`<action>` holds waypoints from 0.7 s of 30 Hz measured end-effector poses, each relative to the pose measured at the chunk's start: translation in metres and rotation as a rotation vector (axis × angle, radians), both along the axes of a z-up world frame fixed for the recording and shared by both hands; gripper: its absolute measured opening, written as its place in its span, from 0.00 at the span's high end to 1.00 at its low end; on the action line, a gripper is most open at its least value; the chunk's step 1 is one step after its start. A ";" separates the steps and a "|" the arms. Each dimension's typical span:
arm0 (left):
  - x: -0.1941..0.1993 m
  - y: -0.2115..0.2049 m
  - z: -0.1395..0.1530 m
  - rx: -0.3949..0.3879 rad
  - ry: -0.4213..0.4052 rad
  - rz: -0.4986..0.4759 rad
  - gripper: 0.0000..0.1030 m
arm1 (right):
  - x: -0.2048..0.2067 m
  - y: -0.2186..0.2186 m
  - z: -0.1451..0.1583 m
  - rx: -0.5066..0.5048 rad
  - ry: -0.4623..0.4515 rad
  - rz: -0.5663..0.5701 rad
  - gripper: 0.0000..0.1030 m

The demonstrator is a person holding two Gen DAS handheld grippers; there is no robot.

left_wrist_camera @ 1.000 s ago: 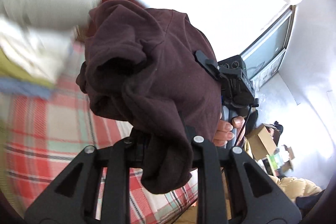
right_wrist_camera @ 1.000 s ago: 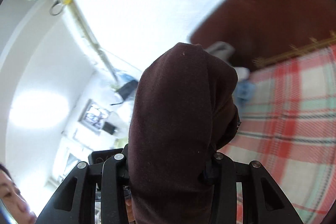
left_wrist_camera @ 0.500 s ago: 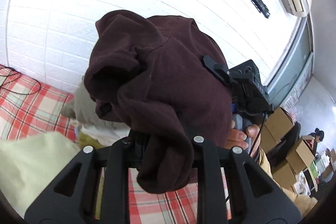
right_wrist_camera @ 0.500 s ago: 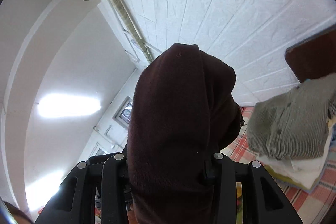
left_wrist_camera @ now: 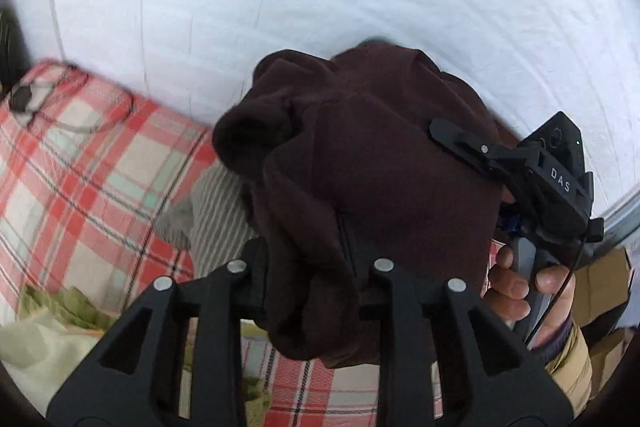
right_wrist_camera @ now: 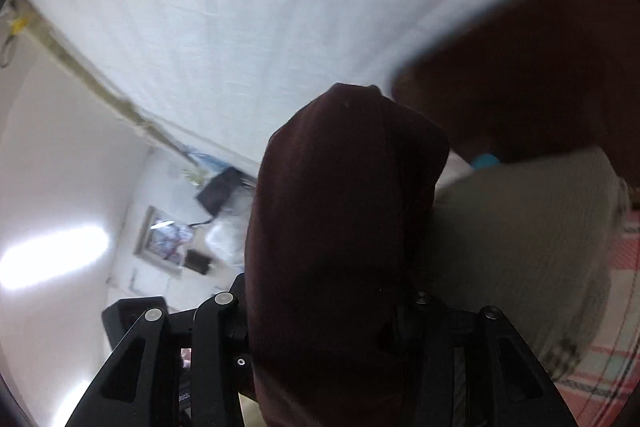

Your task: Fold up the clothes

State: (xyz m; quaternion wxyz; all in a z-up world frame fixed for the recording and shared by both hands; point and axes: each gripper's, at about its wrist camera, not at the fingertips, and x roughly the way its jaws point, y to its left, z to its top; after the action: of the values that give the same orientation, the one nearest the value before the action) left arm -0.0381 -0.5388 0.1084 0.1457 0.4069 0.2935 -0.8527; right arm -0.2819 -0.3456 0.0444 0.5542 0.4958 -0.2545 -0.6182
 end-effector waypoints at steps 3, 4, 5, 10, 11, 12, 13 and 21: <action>-0.003 -0.009 -0.041 0.096 -0.026 0.033 0.66 | -0.007 0.003 -0.035 0.035 -0.058 -0.023 0.51; -0.001 -0.009 -0.042 0.100 -0.008 0.030 0.65 | -0.007 0.007 -0.036 0.024 -0.042 -0.020 0.48; 0.000 -0.009 -0.039 0.104 -0.001 0.030 0.65 | -0.006 0.010 -0.036 0.016 -0.026 -0.018 0.46; 0.010 -0.007 -0.018 0.067 0.041 0.072 0.57 | 0.006 0.028 -0.021 0.060 0.072 -0.030 0.31; 0.014 -0.008 -0.017 0.054 0.046 0.079 0.52 | 0.010 0.032 -0.018 0.076 0.100 -0.028 0.31; 0.017 -0.009 -0.014 0.049 0.052 0.089 0.48 | 0.014 0.036 -0.015 0.095 0.132 -0.026 0.30; 0.020 -0.009 -0.014 0.046 0.055 0.105 0.47 | 0.021 0.040 -0.010 0.126 0.181 -0.023 0.29; 0.070 0.009 0.012 -0.056 0.190 0.172 0.19 | 0.073 0.072 0.025 0.230 0.503 -0.025 0.23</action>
State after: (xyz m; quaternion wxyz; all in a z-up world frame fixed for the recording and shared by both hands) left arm 0.0319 -0.5301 0.1207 0.2012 0.2933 0.3159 -0.8796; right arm -0.2086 -0.2733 0.0690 0.5323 0.3833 -0.0428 -0.7536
